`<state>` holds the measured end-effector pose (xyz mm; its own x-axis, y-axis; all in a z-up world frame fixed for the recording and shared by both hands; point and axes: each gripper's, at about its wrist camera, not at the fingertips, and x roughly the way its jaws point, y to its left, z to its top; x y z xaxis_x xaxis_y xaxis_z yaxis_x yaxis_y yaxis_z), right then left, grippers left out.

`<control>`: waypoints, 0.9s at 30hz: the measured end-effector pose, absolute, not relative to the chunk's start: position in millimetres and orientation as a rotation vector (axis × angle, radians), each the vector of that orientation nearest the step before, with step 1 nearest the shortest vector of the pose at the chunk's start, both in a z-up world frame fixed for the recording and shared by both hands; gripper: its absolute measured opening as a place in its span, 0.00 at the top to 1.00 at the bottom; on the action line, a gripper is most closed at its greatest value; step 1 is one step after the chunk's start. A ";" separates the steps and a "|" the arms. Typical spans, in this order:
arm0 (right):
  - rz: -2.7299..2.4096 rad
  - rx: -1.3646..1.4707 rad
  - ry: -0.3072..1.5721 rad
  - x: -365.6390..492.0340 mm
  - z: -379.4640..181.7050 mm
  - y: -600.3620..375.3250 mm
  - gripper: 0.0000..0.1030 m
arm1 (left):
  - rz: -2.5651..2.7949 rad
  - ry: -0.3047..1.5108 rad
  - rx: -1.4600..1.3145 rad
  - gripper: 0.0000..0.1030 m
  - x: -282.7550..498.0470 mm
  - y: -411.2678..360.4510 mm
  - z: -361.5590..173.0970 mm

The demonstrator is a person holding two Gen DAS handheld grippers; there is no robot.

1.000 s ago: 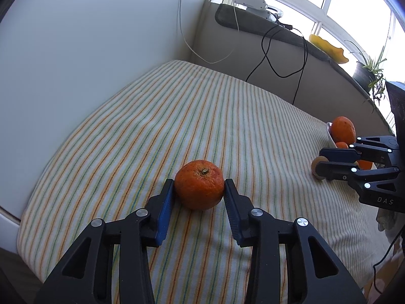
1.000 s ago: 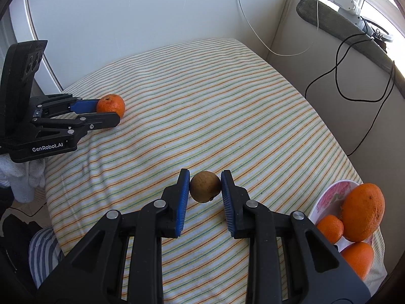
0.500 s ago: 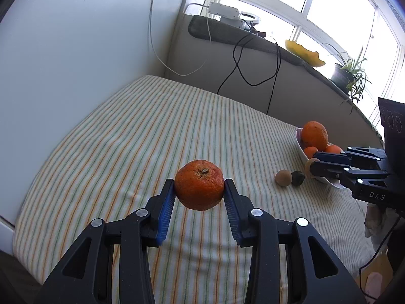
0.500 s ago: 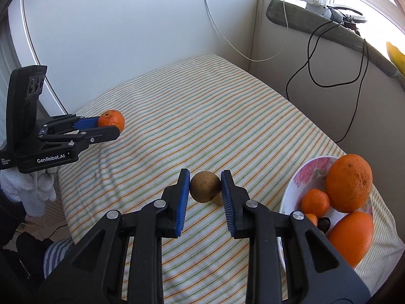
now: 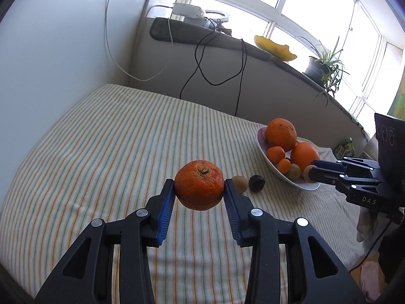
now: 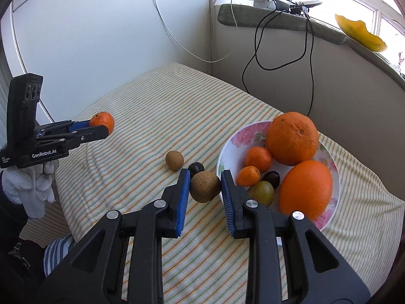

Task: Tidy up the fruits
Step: 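Carry the small tangerine and brown fruit toward the plate with both tools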

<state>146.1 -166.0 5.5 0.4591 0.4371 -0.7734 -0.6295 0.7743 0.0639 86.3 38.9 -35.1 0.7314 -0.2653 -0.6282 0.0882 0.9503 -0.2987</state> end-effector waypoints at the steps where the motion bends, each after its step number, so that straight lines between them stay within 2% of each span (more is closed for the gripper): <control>1: 0.657 -0.242 0.872 145.9 4.9 -170.0 0.75 | -0.204 0.726 -0.254 0.64 87.6 34.8 -34.5; 27: 0.571 -0.198 0.844 168.6 6.7 -204.5 0.74 | -0.384 0.735 -0.163 0.64 144.1 -58.3 -29.0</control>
